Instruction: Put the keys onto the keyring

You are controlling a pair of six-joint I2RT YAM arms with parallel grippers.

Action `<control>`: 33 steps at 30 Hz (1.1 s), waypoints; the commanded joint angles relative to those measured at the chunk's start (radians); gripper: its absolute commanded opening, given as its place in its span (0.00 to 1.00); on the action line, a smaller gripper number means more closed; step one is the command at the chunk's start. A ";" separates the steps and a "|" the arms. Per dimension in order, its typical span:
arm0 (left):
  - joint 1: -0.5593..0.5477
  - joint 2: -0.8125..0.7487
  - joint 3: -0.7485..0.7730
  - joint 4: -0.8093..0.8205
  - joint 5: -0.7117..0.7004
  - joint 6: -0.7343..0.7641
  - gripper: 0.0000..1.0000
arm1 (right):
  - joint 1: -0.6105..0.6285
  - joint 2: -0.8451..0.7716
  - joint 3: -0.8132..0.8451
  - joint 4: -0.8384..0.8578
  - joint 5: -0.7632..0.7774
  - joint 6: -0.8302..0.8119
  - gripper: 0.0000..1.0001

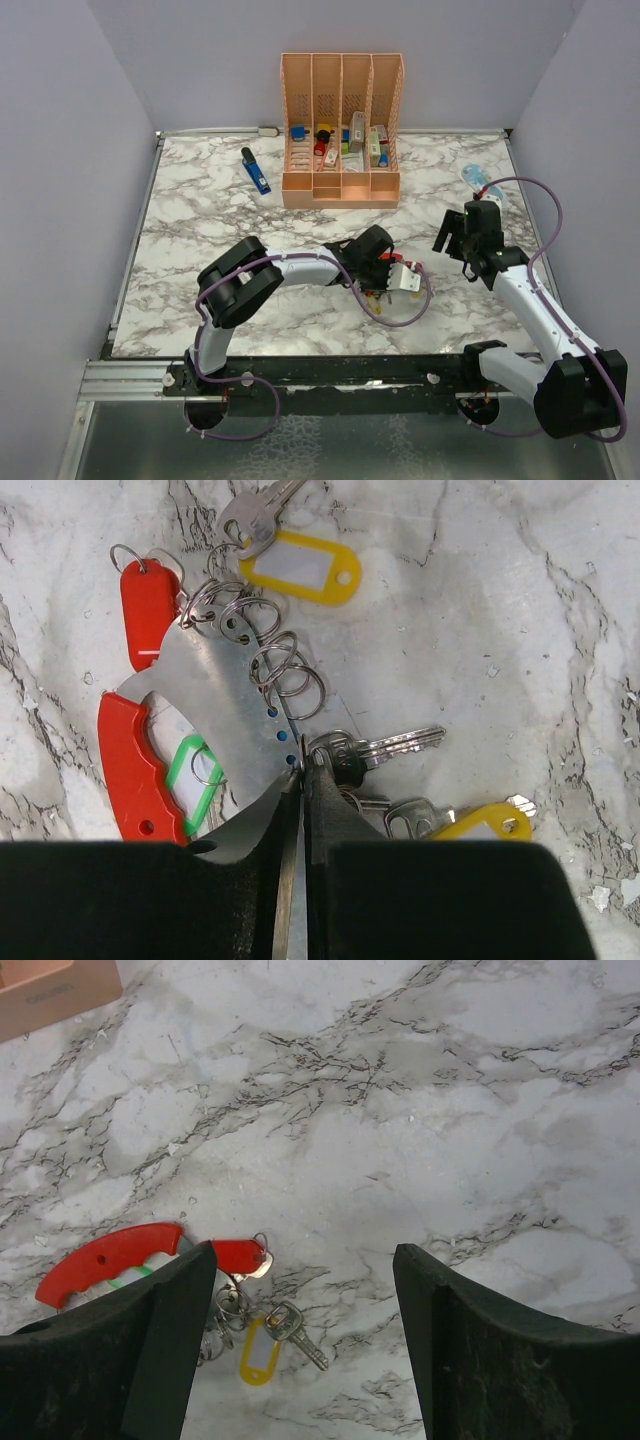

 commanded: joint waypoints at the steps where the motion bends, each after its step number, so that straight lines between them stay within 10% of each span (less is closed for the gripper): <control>1: 0.008 0.010 -0.002 -0.083 0.007 0.014 0.06 | -0.004 -0.013 0.000 0.025 -0.014 -0.014 0.72; 33: 0.305 -0.254 0.301 -0.435 0.347 -0.130 0.00 | -0.004 -0.032 0.046 0.017 -0.229 -0.103 0.68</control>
